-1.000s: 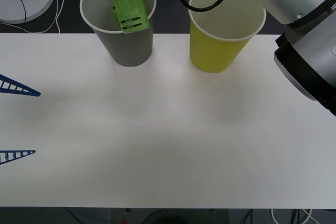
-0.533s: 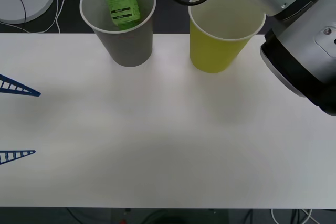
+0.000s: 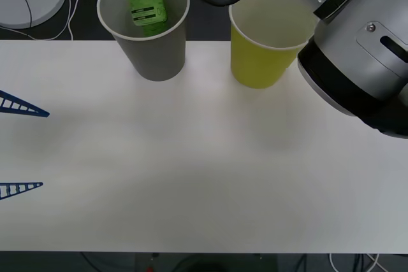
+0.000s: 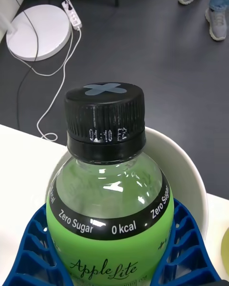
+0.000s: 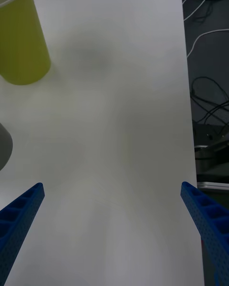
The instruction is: Put the can into the green bin and the plastic bottle into the gray bin
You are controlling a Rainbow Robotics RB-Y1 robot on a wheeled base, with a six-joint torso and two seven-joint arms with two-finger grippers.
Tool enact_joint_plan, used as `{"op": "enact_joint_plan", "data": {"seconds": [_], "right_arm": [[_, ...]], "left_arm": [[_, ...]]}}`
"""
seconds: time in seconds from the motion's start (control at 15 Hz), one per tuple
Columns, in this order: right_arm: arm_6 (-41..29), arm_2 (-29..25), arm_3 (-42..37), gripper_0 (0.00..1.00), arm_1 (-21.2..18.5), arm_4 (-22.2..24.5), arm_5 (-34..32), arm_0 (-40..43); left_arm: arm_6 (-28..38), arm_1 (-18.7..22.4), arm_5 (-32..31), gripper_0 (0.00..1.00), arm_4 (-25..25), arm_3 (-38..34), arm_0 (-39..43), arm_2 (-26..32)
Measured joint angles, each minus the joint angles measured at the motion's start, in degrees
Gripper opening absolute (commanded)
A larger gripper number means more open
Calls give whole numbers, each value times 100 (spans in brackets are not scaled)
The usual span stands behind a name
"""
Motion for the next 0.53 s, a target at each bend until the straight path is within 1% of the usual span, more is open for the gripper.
{"op": "enact_joint_plan", "data": {"seconds": [0.2,0.53], "right_arm": [[-45,29,140,0,74,16,-123,-51],[-75,54,159,0,113,18,-159,-78]], "left_arm": [[0,0,0,100,0,0,0,0],[0,0,0,100,0,0,0,0]]}}
